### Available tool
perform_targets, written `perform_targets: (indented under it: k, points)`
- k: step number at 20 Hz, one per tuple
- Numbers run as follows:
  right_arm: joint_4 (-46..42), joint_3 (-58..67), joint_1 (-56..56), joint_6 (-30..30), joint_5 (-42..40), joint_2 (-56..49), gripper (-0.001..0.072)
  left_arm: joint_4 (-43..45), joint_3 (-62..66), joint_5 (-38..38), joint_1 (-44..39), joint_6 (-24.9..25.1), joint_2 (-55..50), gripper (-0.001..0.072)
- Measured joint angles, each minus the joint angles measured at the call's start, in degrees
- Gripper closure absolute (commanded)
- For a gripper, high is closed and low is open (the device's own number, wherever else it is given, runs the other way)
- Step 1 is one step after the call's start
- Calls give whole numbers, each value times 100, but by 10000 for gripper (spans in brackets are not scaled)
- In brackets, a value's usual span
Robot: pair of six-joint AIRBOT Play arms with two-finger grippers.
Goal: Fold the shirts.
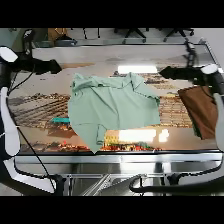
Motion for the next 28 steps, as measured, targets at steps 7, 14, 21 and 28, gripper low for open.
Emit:
perform_targets:
  k: [7, 14, 21, 28]
  points:
    - [-376, -1637, -1696, 446, 1215, 590, 319, -249, -3602, -326, 748, -2, 1357, 38]
    - [-407, -2874, -1641, 496, 1362, 662, 319, -1335, -5799, 1152, 330, 542, 1397, 39]
    - [-409, -3069, -1143, 476, 1355, 669, 318, -1687, -5268, 1213, -61, 776, 614, 693]
    - [-409, -3261, -861, 542, 1639, 669, 178, -693, -4323, 387, 927, 398, 1198, 693]
